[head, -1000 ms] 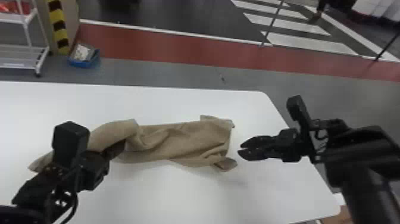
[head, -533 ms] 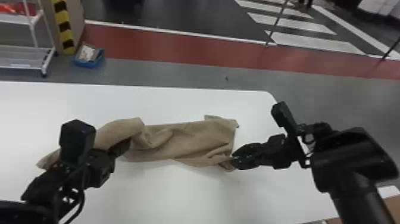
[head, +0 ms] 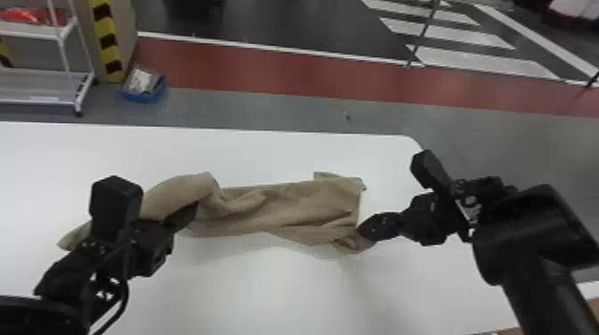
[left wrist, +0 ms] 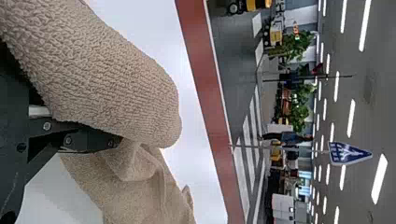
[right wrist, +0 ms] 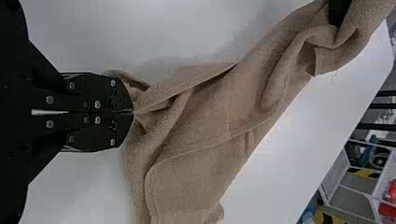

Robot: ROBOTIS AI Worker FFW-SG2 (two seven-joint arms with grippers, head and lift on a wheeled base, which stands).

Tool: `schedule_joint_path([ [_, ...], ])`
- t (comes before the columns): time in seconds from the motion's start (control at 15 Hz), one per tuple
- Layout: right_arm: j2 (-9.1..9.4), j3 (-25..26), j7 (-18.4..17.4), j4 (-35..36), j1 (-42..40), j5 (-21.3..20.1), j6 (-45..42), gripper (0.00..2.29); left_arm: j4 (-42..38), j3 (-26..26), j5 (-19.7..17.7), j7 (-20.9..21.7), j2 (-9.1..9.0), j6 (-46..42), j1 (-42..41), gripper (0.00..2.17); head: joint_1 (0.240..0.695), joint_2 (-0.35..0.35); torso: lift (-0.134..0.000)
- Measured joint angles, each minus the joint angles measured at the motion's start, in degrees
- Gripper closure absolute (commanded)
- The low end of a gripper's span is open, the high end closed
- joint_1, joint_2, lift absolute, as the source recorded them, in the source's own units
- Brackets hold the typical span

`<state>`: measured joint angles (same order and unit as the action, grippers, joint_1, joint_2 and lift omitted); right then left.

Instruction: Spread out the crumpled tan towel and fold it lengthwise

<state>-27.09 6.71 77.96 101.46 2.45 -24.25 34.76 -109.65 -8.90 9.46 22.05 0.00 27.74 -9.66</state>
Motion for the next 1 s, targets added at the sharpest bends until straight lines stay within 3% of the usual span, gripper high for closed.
schedule_joint_path([
  [0.2,-2.22,8.7,0.0,3.2,1.4,6.0,-2.1,2.20,-0.9,5.1,-4.0,0.1,0.00,1.0,0.3,1.38,0.695,-0.261,-0.120],
  [0.33,-5.00,11.6,0.0,3.7,4.7,8.9,-1.7,2.20,-2.4,8.4,-5.8,0.3,0.00,4.6,0.8,1.38,0.695,-0.254,-0.120],
  [0.47,-6.42,12.8,0.0,3.8,7.3,9.5,-1.7,2.20,-2.9,10.0,-6.8,1.0,-0.01,7.5,1.0,1.27,0.695,-0.250,-0.120],
  [0.6,-7.09,13.1,0.0,3.8,7.7,8.7,-2.4,2.20,-2.9,10.9,-7.5,2.8,-0.01,10.4,0.8,0.03,0.695,-0.260,-0.120],
  [0.8,-7.34,11.6,0.0,4.3,1.7,3.7,-8.7,2.20,-1.4,10.9,-8.2,3.5,0.01,12.3,1.1,0.02,0.695,-0.269,-0.120],
  [1.0,-7.70,11.9,0.0,2.8,-1.4,-1.0,-15.7,2.20,-0.3,11.3,-7.0,13.9,0.17,19.8,4.2,0.03,0.695,-0.312,-0.120],
])
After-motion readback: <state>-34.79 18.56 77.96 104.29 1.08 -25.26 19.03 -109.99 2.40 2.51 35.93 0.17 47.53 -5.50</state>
